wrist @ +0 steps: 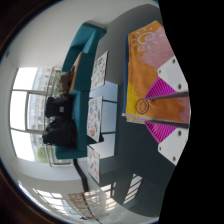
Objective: Fold towel
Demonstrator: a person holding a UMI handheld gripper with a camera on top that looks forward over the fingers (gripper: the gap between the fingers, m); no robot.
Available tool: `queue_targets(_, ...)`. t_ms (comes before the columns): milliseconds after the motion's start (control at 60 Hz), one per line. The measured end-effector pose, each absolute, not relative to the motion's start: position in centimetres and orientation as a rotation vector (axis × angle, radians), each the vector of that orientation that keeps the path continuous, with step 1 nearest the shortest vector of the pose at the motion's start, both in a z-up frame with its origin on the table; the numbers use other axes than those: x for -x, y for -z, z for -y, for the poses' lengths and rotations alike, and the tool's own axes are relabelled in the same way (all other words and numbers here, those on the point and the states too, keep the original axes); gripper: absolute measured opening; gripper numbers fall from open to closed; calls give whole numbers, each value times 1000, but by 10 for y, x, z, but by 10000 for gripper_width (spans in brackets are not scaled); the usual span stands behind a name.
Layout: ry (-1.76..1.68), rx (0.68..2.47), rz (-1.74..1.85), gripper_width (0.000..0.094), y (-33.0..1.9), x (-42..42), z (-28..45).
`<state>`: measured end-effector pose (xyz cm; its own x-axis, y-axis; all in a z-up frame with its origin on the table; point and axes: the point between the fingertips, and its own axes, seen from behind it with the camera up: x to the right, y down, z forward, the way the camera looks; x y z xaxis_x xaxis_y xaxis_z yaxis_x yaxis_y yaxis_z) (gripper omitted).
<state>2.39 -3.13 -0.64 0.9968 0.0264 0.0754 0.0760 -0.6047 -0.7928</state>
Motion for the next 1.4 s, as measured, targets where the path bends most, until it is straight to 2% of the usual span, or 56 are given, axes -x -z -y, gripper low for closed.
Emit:
queue_targets(33, 49, 2211, 58, 285, 7, -23, 29)
queue_targets(117, 60, 2225, 61, 185, 7, -23, 30)
queue_targets(133, 73, 2227, 62, 132, 7, -25, 30)
queue_targets(150, 88, 2226, 61, 35, 5, -26, 30)
queue_targets(383, 22, 2248, 32, 11, 0, -25, 33)
queue_targets(583, -42, 2131, -39, 21, -84, -86, 28)
queue_targets(683, -19, 2105, -99, 25, -106, -144, 28)
queue_targets(800, 79, 2128, -163, 26, -98, -223, 32)
queue_targets(933, 195, 2211, -238, 30, -50, -306, 42)
queue_targets(967, 216, 2225, -249, 80, -40, -320, 44)
queue_targets(983, 230, 2227, -249, 188, -37, -327, 44)
queue_targets(1017, 272, 2230, -242, 309, -28, -343, 48)
queue_targets(1033, 302, 2232, -235, 335, -27, -350, 50)
queue_targets(1050, 337, 2231, -229, 487, -28, -358, 53)
queue_targets(1067, 372, 2228, -224, 497, -31, -365, 56)
queue_targets(1083, 402, 2219, -221, 619, -35, -371, 58)
queue_targets(1100, 422, 2206, -220, 669, -41, -376, 58)
queue_targets(1150, 439, 2160, -222, 729, -59, -374, 63)
queue_targets(1217, 363, 2120, -232, 723, -88, -356, 67)
queue_targets(1333, 223, 2057, -236, 802, -131, -303, 82)
queue_targets(1400, 178, 2034, -210, 810, -150, -263, 98)
